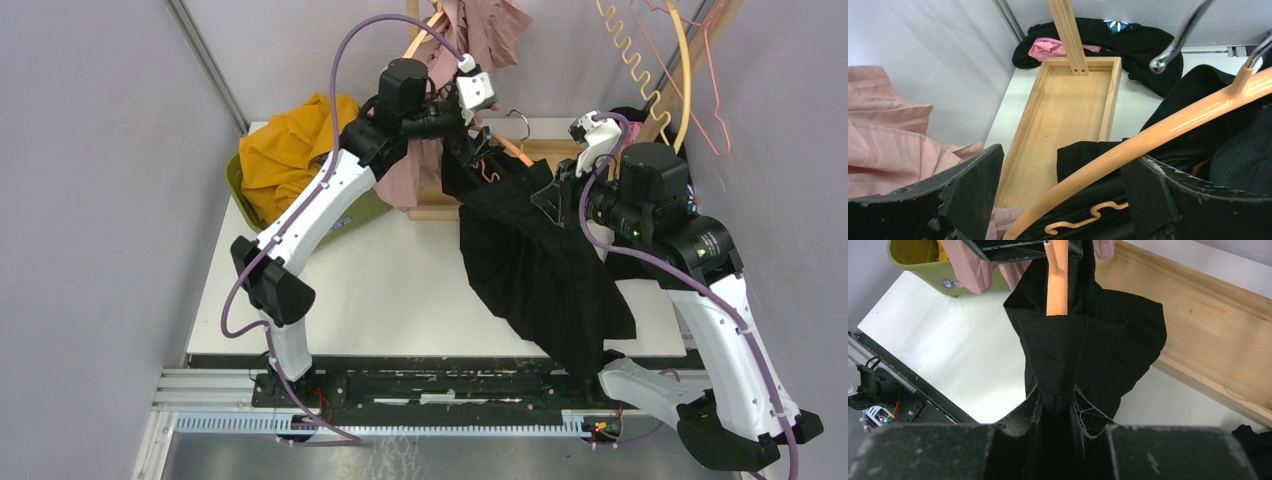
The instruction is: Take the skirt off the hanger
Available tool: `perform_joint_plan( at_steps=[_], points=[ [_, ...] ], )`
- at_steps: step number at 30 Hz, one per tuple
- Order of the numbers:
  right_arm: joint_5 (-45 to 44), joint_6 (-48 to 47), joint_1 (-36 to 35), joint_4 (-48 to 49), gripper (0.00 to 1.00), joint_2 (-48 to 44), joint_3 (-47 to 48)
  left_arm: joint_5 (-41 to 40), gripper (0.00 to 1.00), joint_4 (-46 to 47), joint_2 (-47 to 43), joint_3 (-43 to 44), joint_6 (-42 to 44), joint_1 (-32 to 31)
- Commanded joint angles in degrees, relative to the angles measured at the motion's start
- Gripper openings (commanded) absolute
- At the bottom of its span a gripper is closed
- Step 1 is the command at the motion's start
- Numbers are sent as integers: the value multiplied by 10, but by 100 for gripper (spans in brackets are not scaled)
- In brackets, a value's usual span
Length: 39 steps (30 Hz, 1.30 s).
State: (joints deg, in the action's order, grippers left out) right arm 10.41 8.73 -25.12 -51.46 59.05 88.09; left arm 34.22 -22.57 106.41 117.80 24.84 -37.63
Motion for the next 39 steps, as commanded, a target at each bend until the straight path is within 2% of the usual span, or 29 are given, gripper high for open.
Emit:
perform_joint_plan(
  at_steps=[1,10,16,27,30,32,35,37,38,39],
  points=[
    [17,1,-1,52,1,-6,26,36,90,29,-7,26,27,-1],
    [14,-3,-1,56,1,1,36,78,85,103,-4,-32,-37,-6],
    [15,-3,-1,58,1,7,40,74,82,115,-7,-45,-49,-12],
    [8,-8,-2,57,1,13,43,60,61,108,-13,-57,-45,-12],
    [3,-12,-2,54,1,15,46,60,63,103,-15,-60,-43,-12],
    [0,-15,-1,52,1,15,47,54,70,94,-15,-60,-37,-12],
    [-2,-16,-2,49,1,15,50,40,72,82,-17,-63,-21,-12],
    [-1,-16,-2,51,1,14,48,33,67,78,-17,-64,-17,-12],
    [-2,-16,-2,52,1,14,48,33,58,78,-17,-66,-16,-12],
    [-1,-16,-2,52,1,15,48,31,43,81,-17,-67,-18,-12]
  ],
)
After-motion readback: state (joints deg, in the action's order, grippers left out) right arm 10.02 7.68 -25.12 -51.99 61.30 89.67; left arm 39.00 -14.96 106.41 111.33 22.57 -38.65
